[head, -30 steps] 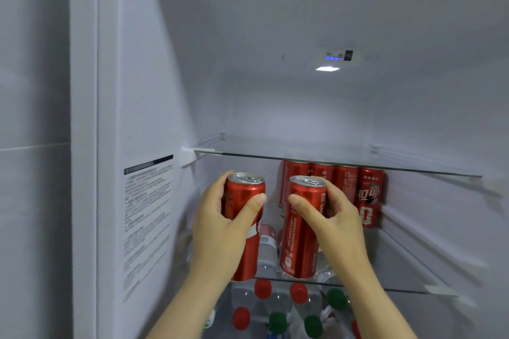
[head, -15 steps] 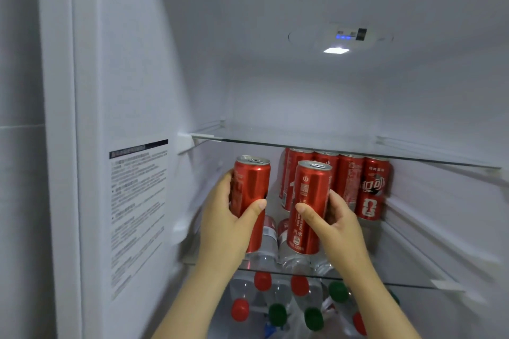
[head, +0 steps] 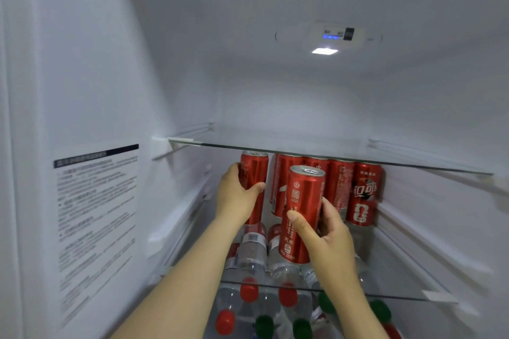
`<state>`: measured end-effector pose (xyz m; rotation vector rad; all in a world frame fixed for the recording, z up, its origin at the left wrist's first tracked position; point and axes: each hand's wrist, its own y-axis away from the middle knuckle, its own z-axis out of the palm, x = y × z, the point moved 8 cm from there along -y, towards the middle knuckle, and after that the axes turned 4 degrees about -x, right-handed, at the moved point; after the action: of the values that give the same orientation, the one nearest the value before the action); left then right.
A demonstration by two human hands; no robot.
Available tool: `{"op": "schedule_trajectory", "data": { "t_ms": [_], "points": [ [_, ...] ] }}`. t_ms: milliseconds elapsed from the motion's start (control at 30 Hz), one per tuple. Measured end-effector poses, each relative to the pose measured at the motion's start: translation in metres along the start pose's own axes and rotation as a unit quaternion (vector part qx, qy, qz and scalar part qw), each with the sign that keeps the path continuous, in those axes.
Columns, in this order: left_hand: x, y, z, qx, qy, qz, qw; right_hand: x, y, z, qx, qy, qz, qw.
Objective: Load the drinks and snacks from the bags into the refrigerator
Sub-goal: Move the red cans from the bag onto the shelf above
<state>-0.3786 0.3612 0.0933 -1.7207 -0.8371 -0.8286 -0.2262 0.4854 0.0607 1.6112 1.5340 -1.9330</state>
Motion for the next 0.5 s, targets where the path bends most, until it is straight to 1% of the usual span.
{"op": "schedule_trajectory", "data": {
  "t_ms": [367, 500],
  "points": [
    [-0.009, -0.038, 0.023, -0.019, -0.004, -0.007, 1.0, 0.0, 0.0, -0.002, 0.015, -0.004, -0.011, 1.0],
    [-0.016, -0.054, 0.032, -0.021, -0.01, -0.016, 1.0, -0.002, 0.0, -0.001, 0.008, -0.007, -0.008, 1.0]
  ]
}}
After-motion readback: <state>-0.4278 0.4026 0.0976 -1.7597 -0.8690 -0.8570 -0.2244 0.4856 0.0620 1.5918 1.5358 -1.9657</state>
